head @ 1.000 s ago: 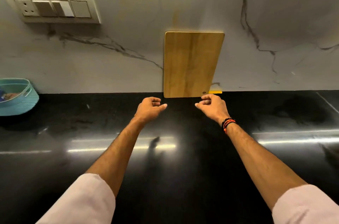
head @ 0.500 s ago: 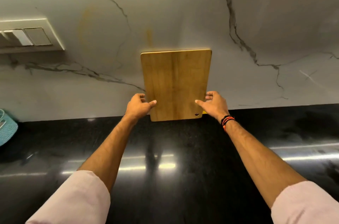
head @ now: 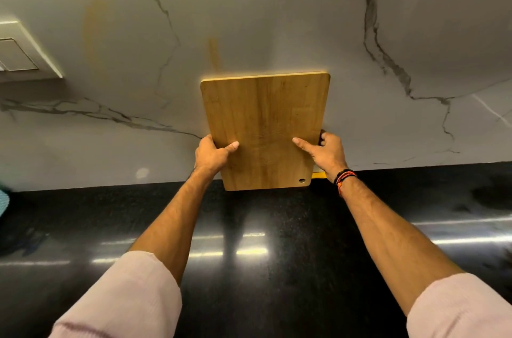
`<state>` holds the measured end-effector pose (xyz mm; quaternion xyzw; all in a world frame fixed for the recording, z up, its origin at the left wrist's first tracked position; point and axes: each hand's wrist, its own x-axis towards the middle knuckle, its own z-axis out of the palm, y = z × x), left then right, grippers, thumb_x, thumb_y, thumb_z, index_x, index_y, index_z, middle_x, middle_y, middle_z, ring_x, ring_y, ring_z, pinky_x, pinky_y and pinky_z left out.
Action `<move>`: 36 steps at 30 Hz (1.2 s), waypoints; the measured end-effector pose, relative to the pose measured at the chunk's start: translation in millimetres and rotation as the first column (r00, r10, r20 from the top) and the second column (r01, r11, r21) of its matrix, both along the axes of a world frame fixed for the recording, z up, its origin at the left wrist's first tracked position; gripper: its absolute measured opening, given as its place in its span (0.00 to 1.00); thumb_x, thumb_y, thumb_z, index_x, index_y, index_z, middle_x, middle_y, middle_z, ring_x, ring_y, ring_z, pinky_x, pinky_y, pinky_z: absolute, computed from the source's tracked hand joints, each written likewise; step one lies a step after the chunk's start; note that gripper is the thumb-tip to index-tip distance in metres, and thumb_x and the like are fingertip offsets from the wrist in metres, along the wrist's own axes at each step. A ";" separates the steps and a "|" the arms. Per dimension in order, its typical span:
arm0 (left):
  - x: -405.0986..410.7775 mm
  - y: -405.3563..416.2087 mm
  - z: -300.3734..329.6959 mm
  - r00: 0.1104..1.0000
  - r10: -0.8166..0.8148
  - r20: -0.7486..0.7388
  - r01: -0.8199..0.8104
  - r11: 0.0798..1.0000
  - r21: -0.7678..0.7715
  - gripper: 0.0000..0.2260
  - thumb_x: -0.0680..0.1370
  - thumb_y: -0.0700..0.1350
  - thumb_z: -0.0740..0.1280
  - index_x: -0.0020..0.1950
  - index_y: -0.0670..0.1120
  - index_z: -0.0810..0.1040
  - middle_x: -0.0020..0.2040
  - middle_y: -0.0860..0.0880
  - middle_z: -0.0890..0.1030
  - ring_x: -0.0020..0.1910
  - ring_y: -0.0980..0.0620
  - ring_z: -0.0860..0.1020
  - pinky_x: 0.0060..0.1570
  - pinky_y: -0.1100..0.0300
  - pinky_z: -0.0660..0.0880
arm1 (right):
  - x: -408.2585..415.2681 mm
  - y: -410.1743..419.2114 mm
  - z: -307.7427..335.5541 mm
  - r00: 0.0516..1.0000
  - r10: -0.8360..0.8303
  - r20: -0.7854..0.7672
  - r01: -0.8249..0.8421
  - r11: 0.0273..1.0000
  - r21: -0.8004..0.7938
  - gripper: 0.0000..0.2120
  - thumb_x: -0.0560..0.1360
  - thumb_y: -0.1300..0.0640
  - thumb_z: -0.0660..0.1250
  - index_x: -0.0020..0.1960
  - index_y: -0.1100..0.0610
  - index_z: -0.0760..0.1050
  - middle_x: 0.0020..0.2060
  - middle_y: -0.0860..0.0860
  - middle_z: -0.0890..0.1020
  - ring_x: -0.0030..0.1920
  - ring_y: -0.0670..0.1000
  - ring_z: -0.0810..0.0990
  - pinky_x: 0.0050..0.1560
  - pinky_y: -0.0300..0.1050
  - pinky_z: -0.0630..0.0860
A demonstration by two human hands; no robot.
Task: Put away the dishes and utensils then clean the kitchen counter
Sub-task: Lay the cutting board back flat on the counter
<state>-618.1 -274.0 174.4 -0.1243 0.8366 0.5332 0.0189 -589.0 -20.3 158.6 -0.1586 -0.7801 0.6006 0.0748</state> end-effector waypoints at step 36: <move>243.5 -49.0 222.3 0.577 -0.812 0.090 0.495 0.260 -0.829 0.22 0.68 0.63 0.75 0.54 0.50 0.81 0.48 0.52 0.82 0.42 0.52 0.81 0.45 0.54 0.80 | 296.1 -77.3 22.5 0.931 0.195 -0.310 -0.324 0.834 -0.447 0.27 0.66 0.48 0.77 0.62 0.56 0.75 0.57 0.51 0.84 0.58 0.55 0.83 0.53 0.51 0.82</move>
